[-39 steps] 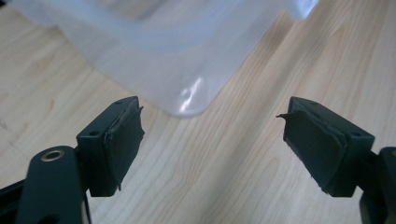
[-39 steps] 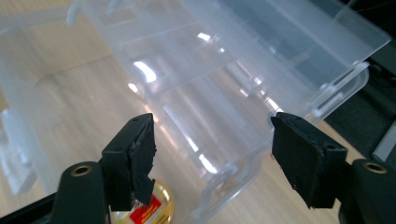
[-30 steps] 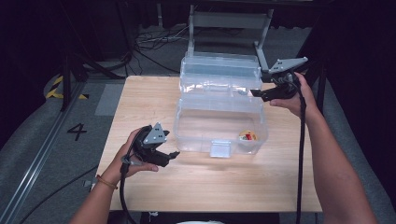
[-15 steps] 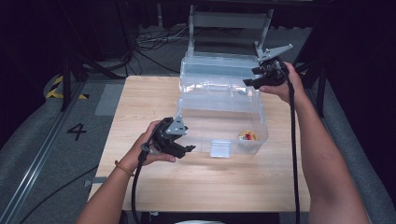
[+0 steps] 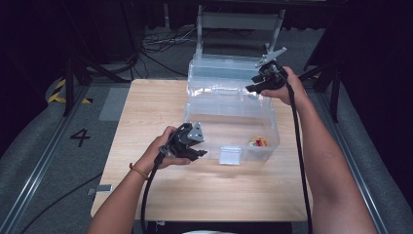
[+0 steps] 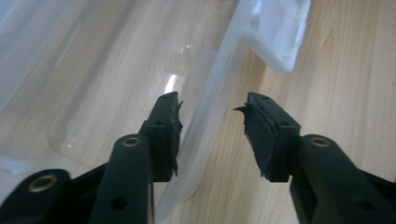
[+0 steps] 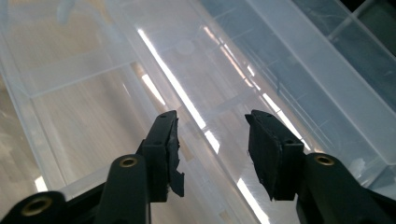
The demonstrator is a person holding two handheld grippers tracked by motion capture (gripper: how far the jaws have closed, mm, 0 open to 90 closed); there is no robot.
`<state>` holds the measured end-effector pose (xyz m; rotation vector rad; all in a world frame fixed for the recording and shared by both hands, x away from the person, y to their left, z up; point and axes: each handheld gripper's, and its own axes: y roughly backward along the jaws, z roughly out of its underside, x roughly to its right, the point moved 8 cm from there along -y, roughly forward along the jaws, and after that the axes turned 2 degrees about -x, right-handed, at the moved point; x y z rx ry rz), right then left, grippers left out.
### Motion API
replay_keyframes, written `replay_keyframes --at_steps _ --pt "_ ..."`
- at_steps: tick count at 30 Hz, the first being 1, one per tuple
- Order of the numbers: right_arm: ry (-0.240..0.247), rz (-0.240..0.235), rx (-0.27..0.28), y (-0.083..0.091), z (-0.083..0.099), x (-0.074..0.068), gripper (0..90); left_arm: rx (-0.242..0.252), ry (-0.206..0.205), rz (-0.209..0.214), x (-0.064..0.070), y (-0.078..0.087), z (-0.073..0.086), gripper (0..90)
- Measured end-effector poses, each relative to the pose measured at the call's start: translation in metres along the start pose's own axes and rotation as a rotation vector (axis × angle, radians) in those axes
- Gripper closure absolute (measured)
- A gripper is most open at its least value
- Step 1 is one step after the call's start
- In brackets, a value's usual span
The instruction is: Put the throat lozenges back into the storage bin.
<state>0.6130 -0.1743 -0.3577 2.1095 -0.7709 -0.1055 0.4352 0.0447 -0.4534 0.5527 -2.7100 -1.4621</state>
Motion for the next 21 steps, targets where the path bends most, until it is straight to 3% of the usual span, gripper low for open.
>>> replay_keyframes --at_steps 2,3,5,7,11,14,21 --pt "0.016 0.001 -0.019 -0.003 0.0 -0.002 57.0 0.001 0.008 0.001 -0.001 0.0 0.0 62.1" --pt "0.044 -0.005 -0.025 -0.006 -0.002 -0.006 62.7 -0.004 0.012 0.002 -0.002 -0.002 0.0 63.2" --pt "0.059 -0.02 -0.022 -0.006 -0.005 -0.009 67.5 -0.054 0.003 -0.005 -0.004 -0.008 0.002 65.7" --pt "0.081 -0.007 -0.042 -0.008 -0.007 -0.011 68.8 -0.07 0.004 -0.004 -0.003 -0.012 0.002 67.3" --pt "0.135 0.006 -0.097 -0.008 -0.011 -0.014 72.2 -0.066 0.021 -0.001 -0.002 -0.019 -0.002 71.7" --pt "0.15 -0.006 -0.12 -0.009 -0.013 -0.015 75.3 -0.071 0.023 0.002 -0.001 -0.021 -0.004 71.5" --pt "0.188 -0.074 -0.111 -0.009 -0.014 -0.013 81.4 -0.05 0.028 0.027 -0.001 -0.025 -0.009 72.4"
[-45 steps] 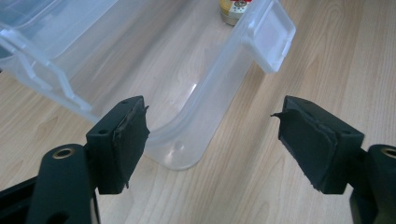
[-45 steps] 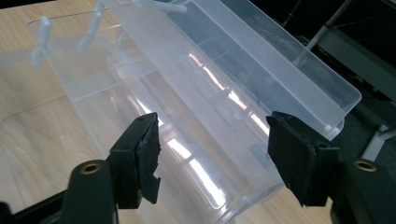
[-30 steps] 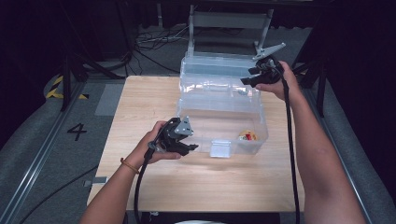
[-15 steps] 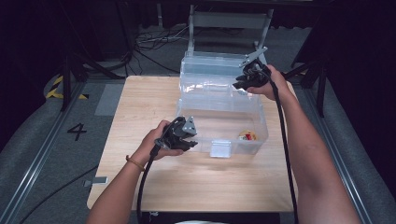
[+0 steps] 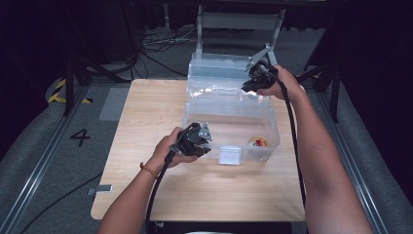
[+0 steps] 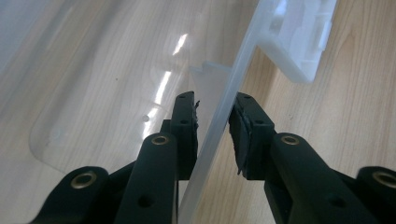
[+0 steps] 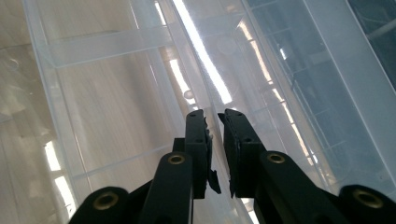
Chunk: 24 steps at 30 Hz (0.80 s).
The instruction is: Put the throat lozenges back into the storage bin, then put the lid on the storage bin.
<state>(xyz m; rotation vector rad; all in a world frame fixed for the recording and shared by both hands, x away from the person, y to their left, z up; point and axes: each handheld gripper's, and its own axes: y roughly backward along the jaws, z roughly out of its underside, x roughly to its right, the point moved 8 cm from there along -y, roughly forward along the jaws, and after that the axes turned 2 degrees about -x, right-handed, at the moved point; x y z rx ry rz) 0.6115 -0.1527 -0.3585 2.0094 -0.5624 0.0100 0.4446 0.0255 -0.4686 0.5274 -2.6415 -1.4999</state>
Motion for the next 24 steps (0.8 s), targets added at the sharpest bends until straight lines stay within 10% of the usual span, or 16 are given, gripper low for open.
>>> replay_keyframes --at_steps 24 --pt "0.09 -0.012 -0.038 0.003 -0.0035 -0.0066 87.0 0.018 0.008 0.017 -0.0006 -0.0013 -0.001 73.6"
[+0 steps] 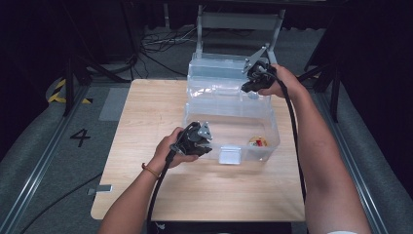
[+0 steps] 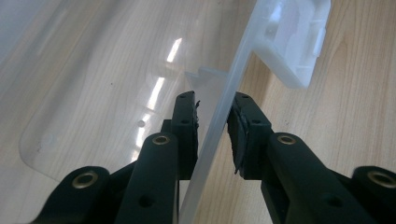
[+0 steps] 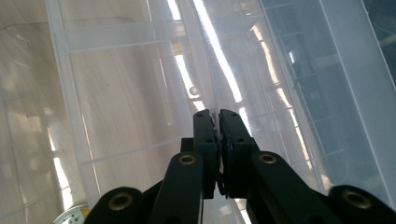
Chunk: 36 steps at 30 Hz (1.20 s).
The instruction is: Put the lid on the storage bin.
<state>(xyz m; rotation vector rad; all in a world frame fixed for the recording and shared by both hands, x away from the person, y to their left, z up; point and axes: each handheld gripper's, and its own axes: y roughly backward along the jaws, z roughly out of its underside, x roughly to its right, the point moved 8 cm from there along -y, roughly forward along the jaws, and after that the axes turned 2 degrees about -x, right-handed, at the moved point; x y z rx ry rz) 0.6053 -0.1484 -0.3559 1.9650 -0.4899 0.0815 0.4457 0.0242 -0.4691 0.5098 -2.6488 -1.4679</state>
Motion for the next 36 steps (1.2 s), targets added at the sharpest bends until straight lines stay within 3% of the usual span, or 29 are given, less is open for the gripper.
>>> replay_keyframes --at_steps 8,15,26,36 --pt "0.04 0.009 -0.019 0.004 -0.002 -0.007 88.5 0.001 0.01 0.009 0.001 0.0 0.0 73.4" --pt "0.046 0.011 -0.03 0.008 -0.002 -0.012 88.8 0.002 0.012 0.003 0.003 0.0 0.001 72.7" --pt "0.063 0.026 -0.002 0.017 -0.001 -0.026 88.9 -0.009 0.006 -0.008 0.003 -0.001 0.0 72.1" --pt "0.042 0.054 0.041 0.02 0.002 -0.033 88.5 -0.02 0.009 -0.016 0.004 -0.001 0.0 71.5"
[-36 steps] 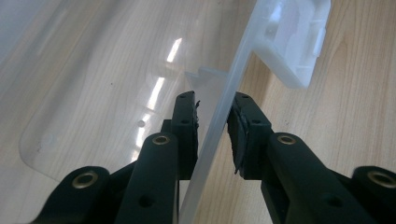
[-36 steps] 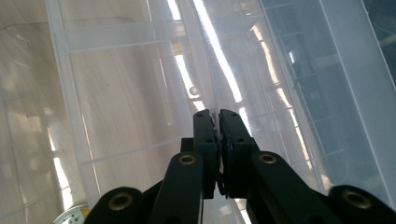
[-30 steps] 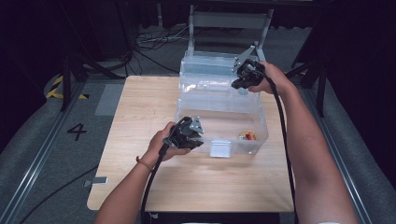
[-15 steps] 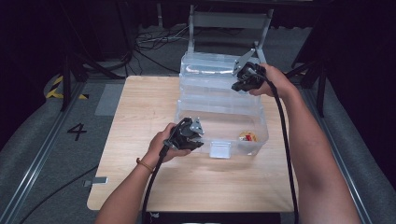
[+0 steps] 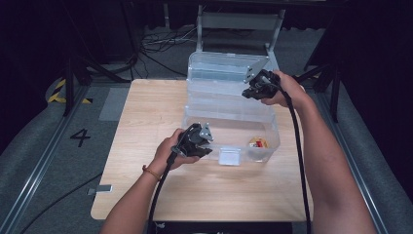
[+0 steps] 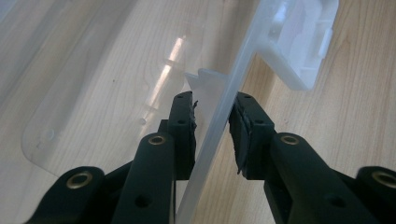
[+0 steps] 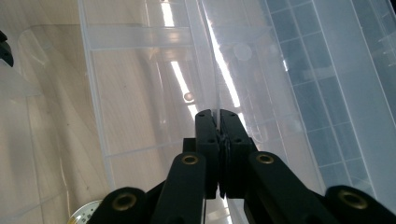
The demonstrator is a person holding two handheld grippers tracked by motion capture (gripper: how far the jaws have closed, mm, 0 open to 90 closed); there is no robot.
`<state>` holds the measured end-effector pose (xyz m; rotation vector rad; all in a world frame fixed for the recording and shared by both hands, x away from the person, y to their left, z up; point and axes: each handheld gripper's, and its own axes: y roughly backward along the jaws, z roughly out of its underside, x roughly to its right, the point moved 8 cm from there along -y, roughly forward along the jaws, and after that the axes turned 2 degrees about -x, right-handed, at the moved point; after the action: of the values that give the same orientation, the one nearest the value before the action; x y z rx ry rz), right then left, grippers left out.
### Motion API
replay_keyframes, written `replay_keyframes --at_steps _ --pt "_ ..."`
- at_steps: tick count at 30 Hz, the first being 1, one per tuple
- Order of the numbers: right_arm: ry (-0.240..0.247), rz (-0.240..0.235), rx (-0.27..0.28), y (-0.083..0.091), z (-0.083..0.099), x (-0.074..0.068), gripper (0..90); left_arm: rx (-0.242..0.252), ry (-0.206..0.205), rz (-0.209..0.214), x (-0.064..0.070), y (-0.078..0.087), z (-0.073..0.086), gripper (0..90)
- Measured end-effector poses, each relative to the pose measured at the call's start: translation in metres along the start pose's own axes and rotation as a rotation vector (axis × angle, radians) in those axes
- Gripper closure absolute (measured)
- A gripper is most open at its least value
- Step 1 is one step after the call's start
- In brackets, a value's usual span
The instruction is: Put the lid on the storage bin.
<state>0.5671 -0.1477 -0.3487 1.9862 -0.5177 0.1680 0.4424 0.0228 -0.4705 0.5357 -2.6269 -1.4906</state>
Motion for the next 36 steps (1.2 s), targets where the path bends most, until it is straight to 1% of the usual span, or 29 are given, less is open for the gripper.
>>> replay_keyframes --at_steps 2,3,5,8,9,10,14,16,19,20,25,27,30,31,34,36 --pt "0.003 -0.007 0.011 0.001 0.001 -0.001 88.6 -0.004 0.0 -0.002 0.0 0.0 0.0 71.3" --pt "-0.003 -0.008 0.016 0.003 0.001 -0.003 88.6 -0.005 0.0 -0.002 0.0 0.0 0.0 71.2" --pt "0.004 -0.017 0.025 0.005 0.001 -0.006 88.7 -0.008 0.003 -0.003 0.0 0.0 0.0 71.1" --pt "0.01 -0.015 0.024 0.007 0.002 -0.009 88.7 -0.01 0.001 -0.007 0.0 -0.001 0.0 70.8" --pt "0.019 -0.01 0.021 0.008 0.002 -0.01 88.7 -0.012 0.0 -0.007 0.0 -0.001 0.0 70.7" --pt "0.017 -0.007 0.02 0.008 0.002 -0.011 88.7 -0.012 -0.002 -0.008 0.0 -0.001 0.0 70.6" --pt "0.021 -0.009 0.033 0.011 0.004 -0.016 88.7 -0.015 0.0 -0.012 0.001 -0.001 0.0 70.3" --pt "0.02 -0.016 0.039 0.012 0.004 -0.018 88.7 -0.015 -0.001 -0.017 0.001 -0.001 0.0 70.1" --pt "0.028 -0.013 0.044 0.014 0.005 -0.022 88.8 -0.017 -0.003 -0.029 0.001 -0.001 0.0 69.3" --pt "0.031 -0.014 0.046 0.014 0.005 -0.024 88.8 -0.02 -0.009 -0.035 0.001 -0.001 0.0 69.1" --pt "0.035 -0.03 0.081 0.018 0.008 -0.032 88.7 -0.017 -0.016 -0.038 0.001 -0.001 0.0 69.0" --pt "0.034 -0.02 0.083 0.019 0.009 -0.035 88.6 -0.016 -0.015 -0.041 0.002 -0.002 0.0 68.7" --pt "0.055 0.008 0.092 0.019 0.009 -0.039 88.2 -0.02 -0.02 -0.043 0.002 -0.002 -0.001 68.8" --pt "0.055 0.012 0.097 0.019 0.009 -0.04 88.2 -0.022 -0.027 -0.048 0.003 -0.002 -0.002 68.8" --pt "0.05 0.007 0.109 0.021 0.012 -0.043 88.2 -0.032 -0.041 -0.057 0.004 -0.004 -0.004 68.6" --pt "0.055 0.006 0.114 0.021 0.012 -0.044 88.2 -0.035 -0.043 -0.058 0.004 -0.004 -0.005 68.5"
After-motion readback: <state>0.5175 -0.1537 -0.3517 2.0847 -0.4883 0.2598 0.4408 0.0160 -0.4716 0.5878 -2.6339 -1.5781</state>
